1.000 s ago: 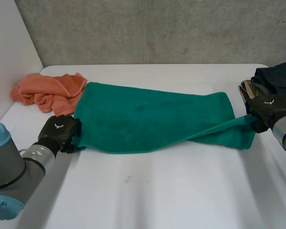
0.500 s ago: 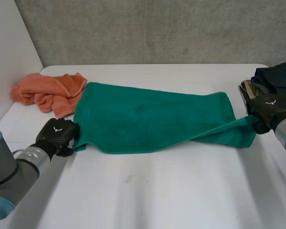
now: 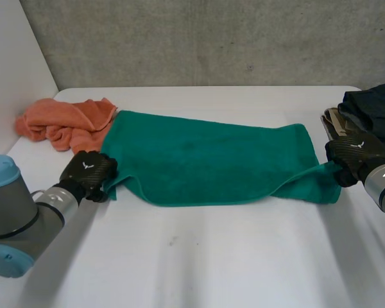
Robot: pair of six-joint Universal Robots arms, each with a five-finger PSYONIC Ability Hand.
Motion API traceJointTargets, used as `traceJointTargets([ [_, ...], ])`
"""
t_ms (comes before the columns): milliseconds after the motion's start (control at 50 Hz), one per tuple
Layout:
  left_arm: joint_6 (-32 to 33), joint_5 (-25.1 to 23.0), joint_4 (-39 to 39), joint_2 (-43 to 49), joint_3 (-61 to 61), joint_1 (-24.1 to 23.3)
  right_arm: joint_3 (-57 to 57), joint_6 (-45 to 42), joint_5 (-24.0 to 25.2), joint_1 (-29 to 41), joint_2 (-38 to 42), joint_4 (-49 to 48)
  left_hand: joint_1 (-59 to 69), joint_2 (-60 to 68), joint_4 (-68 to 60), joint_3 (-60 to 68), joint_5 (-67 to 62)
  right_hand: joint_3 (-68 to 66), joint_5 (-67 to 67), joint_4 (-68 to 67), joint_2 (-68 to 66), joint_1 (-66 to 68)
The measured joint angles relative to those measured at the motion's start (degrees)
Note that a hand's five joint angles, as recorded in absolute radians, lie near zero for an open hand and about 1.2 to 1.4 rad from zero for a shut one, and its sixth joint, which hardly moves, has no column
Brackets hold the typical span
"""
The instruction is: Fold the laundry.
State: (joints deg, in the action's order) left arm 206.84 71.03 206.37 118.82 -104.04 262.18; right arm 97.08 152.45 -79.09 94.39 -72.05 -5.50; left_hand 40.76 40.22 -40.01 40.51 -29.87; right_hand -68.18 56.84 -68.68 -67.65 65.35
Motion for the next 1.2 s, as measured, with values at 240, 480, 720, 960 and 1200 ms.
traceJointTargets([
  [240, 0.1, 1.8, -0.3, 5.7, 7.4, -3.2, 0.8, -0.2, 0.2, 0.1, 0.3, -1.0, 21.1, 20.2, -20.5, 19.8, -20.1, 0.0, 0.2, -0.1, 0.0, 0.0],
  [480, -2.9, 6.8, -0.6, 1.8, 9.8, -3.3, 0.0, -1.3, 0.2, -0.1, 0.1, -0.1, 25.3, 28.2, -28.6, 27.7, -26.2, 0.0, 0.2, -0.1, 0.0, 0.0],
  [720, -6.0, 6.0, -11.2, -29.9, 2.6, 1.8, -8.7, -16.1, 0.2, -1.2, -12.9, 21.6, 25.3, 28.2, -28.6, 27.8, -26.2, -0.3, 0.2, -0.1, 0.0, 0.0],
  [960, 0.3, 0.4, -29.4, -38.2, 1.0, 8.4, -15.2, -21.8, 2.1, -3.9, -16.3, 36.9, 25.3, 28.3, -28.8, 27.8, -26.2, -0.3, 0.2, -0.2, 0.0, 0.0],
  [1200, 8.5, 0.3, -21.0, -13.8, 5.6, 2.9, -15.3, -18.0, 0.7, -3.0, 1.5, 24.0, 25.3, 28.3, -28.8, 27.8, -26.2, -0.3, 0.2, -0.2, 0.0, 0.0],
])
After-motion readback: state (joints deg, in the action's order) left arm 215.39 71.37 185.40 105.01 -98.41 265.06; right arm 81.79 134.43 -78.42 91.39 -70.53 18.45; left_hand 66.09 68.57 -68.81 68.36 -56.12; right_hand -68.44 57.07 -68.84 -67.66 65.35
